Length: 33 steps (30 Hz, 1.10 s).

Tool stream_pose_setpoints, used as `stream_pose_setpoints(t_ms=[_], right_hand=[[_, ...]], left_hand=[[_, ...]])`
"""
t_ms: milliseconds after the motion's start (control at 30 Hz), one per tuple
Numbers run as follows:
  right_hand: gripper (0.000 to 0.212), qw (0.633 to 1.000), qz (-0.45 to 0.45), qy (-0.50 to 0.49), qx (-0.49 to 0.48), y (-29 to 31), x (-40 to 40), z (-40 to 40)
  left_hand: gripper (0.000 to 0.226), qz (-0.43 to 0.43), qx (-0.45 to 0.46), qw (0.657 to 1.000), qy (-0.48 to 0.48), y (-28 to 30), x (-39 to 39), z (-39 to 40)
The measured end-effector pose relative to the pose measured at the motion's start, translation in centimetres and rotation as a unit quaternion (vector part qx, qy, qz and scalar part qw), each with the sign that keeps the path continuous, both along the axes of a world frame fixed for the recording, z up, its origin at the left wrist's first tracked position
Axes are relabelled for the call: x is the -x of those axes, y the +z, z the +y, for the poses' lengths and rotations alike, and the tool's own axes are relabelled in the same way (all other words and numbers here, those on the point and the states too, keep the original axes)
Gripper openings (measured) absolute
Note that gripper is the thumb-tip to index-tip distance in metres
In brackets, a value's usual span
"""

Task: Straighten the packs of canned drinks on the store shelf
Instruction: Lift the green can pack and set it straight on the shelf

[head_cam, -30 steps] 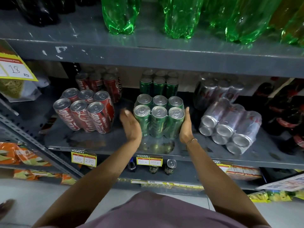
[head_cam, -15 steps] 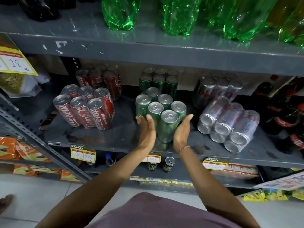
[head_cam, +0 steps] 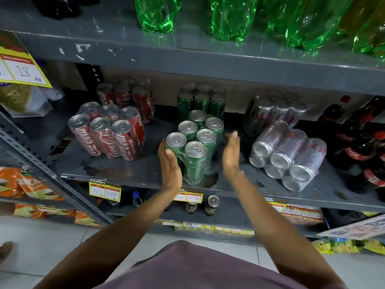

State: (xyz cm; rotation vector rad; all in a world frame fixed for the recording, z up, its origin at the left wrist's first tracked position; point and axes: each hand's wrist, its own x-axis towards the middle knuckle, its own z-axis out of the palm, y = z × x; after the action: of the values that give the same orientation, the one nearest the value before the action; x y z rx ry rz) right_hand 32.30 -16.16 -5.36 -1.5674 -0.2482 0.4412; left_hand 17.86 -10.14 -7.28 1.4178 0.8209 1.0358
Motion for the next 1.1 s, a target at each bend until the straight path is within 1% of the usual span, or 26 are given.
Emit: stream_pose_setpoints(t_ms=[67,100,133,200,233,300,400,467,567,667,733,867,933,1000,1067,1100], right_hand=[[0.072,0.991,0.068,0.115,-0.002,1.0,-2.7,2.1],[0.078,0.983,0.106,0.148,-0.003,1.5,-3.4,2.6],[0.083,0.977,0.134,0.166,-0.016,1.8,-3.9,2.9],[0.084,0.968,0.168,0.179,-0.051,2.0,-4.4,3.0],[0.083,0.967,0.175,0.176,-0.059,2.0,-4.3,2.9],[0.080,0.968,0.179,0.167,-0.051,1.6,-4.0,2.8],[0.073,0.972,0.173,0.149,-0.055,0.6,-3.5,2.6],[0.066,0.973,0.179,0.126,-0.069,0.0,-3.0,2.2],[0.069,0.977,0.182,0.079,-0.081,-0.8,-2.1,1.3],[0.074,0.983,0.162,0.052,-0.065,-1.2,-1.3,0.8],[0.072,0.986,0.157,0.032,-0.054,-1.5,-1.2,0.6],[0.064,0.983,0.176,-0.002,-0.044,-1.3,-0.9,0.6],[0.059,0.983,0.175,-0.009,-0.046,-1.0,-0.6,0.6],[0.061,0.985,0.166,-0.010,-0.046,-0.9,-0.4,0.5],[0.067,0.987,0.156,-0.004,-0.038,-0.6,-0.2,0.3],[0.068,0.988,0.151,0.000,-0.033,-0.3,-0.2,0.1]], left_hand=[[0.044,0.005,0.018,1.000,-0.016,0.6,-0.2,2.2],[0.044,0.016,0.031,0.999,-0.014,0.9,-0.4,3.4],[0.045,0.033,0.045,0.998,0.005,1.2,-0.5,4.4],[0.052,0.069,0.084,0.992,0.062,0.9,-0.7,5.1],[0.059,0.076,0.102,0.989,0.072,0.7,-0.7,4.5],[0.067,0.068,0.118,0.990,0.029,0.3,-0.7,2.7],[0.065,0.000,0.173,0.985,-0.012,0.0,-1.5,2.7],[0.062,-0.004,0.215,0.976,-0.029,0.3,-1.9,4.1],[0.056,0.007,0.226,0.970,-0.085,1.1,-2.1,5.8],[0.062,0.021,0.241,0.961,-0.134,1.7,-2.7,7.0],[0.064,0.025,0.246,0.958,-0.147,1.7,-3.0,7.7],[0.060,0.008,0.258,0.951,-0.170,1.3,-3.1,8.2],[0.062,0.011,0.254,0.951,-0.176,1.4,-3.0,8.3],[0.064,0.018,0.247,0.950,-0.188,1.3,-3.0,8.5],[0.060,0.020,0.237,0.952,-0.192,1.4,-2.8,8.6],[0.058,0.019,0.220,0.958,-0.182,1.8,-2.7,8.5]])
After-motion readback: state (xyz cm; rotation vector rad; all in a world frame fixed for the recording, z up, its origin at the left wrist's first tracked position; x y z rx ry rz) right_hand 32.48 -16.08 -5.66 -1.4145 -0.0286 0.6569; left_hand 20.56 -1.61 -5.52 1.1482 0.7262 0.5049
